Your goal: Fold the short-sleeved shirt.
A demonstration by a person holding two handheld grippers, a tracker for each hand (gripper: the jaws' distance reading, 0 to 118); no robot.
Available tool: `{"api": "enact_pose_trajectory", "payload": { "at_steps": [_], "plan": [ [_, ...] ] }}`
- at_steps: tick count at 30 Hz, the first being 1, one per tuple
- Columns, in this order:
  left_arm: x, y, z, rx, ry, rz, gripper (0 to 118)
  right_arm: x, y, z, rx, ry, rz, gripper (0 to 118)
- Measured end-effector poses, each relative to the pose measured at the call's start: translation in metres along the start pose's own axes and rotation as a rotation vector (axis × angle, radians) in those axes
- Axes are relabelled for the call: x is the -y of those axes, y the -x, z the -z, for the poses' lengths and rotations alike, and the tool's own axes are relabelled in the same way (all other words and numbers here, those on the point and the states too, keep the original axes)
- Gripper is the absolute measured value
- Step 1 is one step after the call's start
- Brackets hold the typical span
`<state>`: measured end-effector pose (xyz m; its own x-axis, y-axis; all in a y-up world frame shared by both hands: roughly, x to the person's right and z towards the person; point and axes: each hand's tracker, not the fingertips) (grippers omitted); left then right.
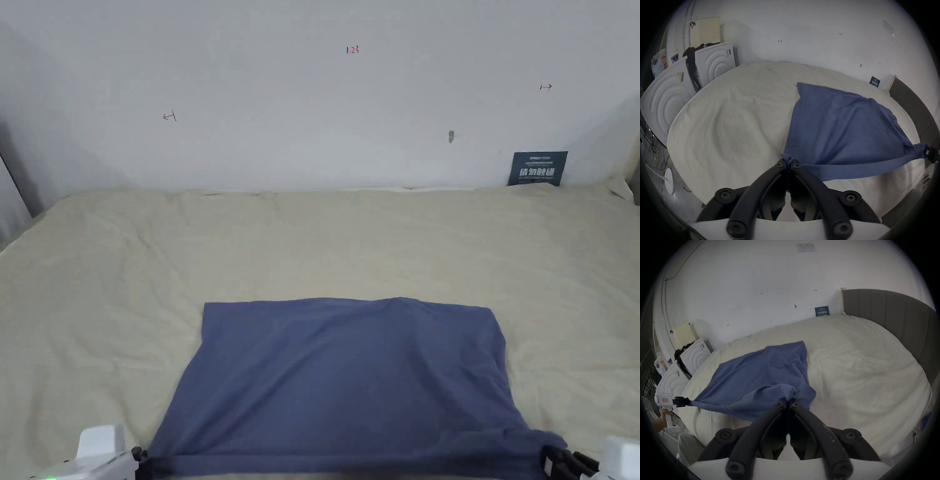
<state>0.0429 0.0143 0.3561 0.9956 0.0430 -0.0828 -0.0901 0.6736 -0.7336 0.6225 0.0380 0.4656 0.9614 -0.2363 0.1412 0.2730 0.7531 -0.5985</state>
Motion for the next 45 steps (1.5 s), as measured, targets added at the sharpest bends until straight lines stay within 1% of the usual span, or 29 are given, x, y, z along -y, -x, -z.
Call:
{"api": "enact_pose_trajectory", "payload": {
  "at_steps": [5, 7, 10, 14, 15, 16, 17, 18, 19, 20, 21, 22, 23, 24, 26, 27, 29, 31, 35, 37, 38, 39, 40, 43, 44, 45],
  "plan": [
    [0.034, 0.011, -0.007, -0.014, 0.042, -0.009, 4, 0.046, -0.004, -0.012, 0.019, 0.088, 0.014, 4],
    [0.042, 0.005, -0.019, -0.017, 0.058, -0.008, 4, 0.059, -0.006, -0.006, 0.051, 0.138, 0.031, 4],
    [0.053, 0.000, -0.013, -0.033, 0.099, -0.001, 4, 0.073, -0.007, 0.012, 0.115, 0.219, 0.060, 4],
    [0.057, -0.016, -0.013, -0.052, 0.137, 0.022, 4, 0.085, -0.008, 0.038, 0.171, 0.297, 0.055, 5],
    [0.061, -0.007, -0.004, -0.055, 0.137, 0.019, 6, 0.086, -0.008, 0.039, 0.172, 0.294, 0.063, 5],
    [0.060, -0.008, -0.006, -0.063, 0.128, 0.011, 13, 0.085, -0.006, 0.037, 0.174, 0.285, 0.066, 7],
    [0.057, -0.009, -0.007, -0.067, 0.128, -0.002, 35, 0.083, 0.000, 0.032, 0.179, 0.280, 0.066, 21],
    [0.054, -0.011, -0.010, -0.071, 0.139, -0.020, 44, 0.078, 0.003, 0.027, 0.182, 0.271, 0.060, 34],
    [0.051, -0.004, -0.010, -0.072, 0.147, -0.034, 53, 0.073, 0.006, 0.023, 0.182, 0.256, 0.048, 40],
    [0.045, -0.005, -0.017, -0.063, 0.140, -0.047, 53, 0.065, 0.010, 0.019, 0.175, 0.235, 0.034, 40],
    [0.039, -0.008, -0.025, -0.031, 0.101, -0.060, 80, 0.057, 0.013, 0.016, 0.155, 0.202, 0.007, 64],
    [0.032, -0.012, -0.035, -0.009, 0.050, -0.064, 103, 0.048, 0.019, 0.012, 0.151, 0.176, -0.021, 86],
    [0.020, -0.016, -0.050, 0.002, -0.021, -0.071, 118, 0.034, 0.028, 0.006, 0.147, 0.126, -0.052, 105],
    [0.011, -0.022, -0.062, 0.011, -0.085, -0.072, 118, 0.023, 0.036, -0.001, 0.137, 0.067, -0.077, 107],
    [-0.012, -0.036, -0.086, 0.052, -0.177, -0.057, 115, -0.004, 0.052, -0.014, 0.130, -0.046, -0.124, 105],
    [-0.018, -0.036, -0.087, 0.063, -0.226, -0.043, 115, -0.016, 0.062, -0.022, 0.128, -0.102, -0.147, 105],
    [-0.033, -0.049, -0.109, 0.067, -0.353, -0.005, 115, -0.039, 0.085, -0.043, 0.120, -0.218, -0.190, 105],
    [-0.046, -0.063, -0.128, 0.057, -0.442, 0.025, 115, -0.054, 0.101, -0.057, 0.125, -0.304, -0.223, 105],
    [-0.060, -0.079, -0.149, 0.037, -0.601, 0.047, 115, -0.072, 0.127, -0.080, 0.139, -0.435, -0.253, 105],
    [-0.062, -0.084, -0.156, 0.031, -0.651, 0.060, 111, -0.077, 0.135, -0.089, 0.146, -0.479, -0.263, 105],
    [-0.062, -0.086, -0.160, 0.031, -0.680, 0.069, 104, -0.077, 0.139, -0.093, 0.154, -0.496, -0.267, 101],
    [-0.062, -0.090, -0.163, 0.030, -0.692, 0.076, 95, -0.077, 0.142, -0.096, 0.157, -0.514, -0.275, 95],
    [-0.061, -0.091, -0.166, 0.032, -0.703, 0.084, 82, -0.076, 0.144, -0.098, 0.156, -0.527, -0.273, 85],
    [-0.057, -0.095, -0.165, 0.042, -0.743, 0.116, 13, -0.077, 0.149, -0.105, 0.161, -0.551, -0.287, 25],
    [-0.056, -0.096, -0.165, 0.040, -0.746, 0.119, 1, -0.076, 0.151, -0.106, 0.163, -0.558, -0.298, 6],
    [-0.055, -0.096, -0.164, 0.039, -0.748, 0.118, 0, -0.076, 0.151, -0.105, 0.169, -0.567, -0.305, 4]
  ]
}}
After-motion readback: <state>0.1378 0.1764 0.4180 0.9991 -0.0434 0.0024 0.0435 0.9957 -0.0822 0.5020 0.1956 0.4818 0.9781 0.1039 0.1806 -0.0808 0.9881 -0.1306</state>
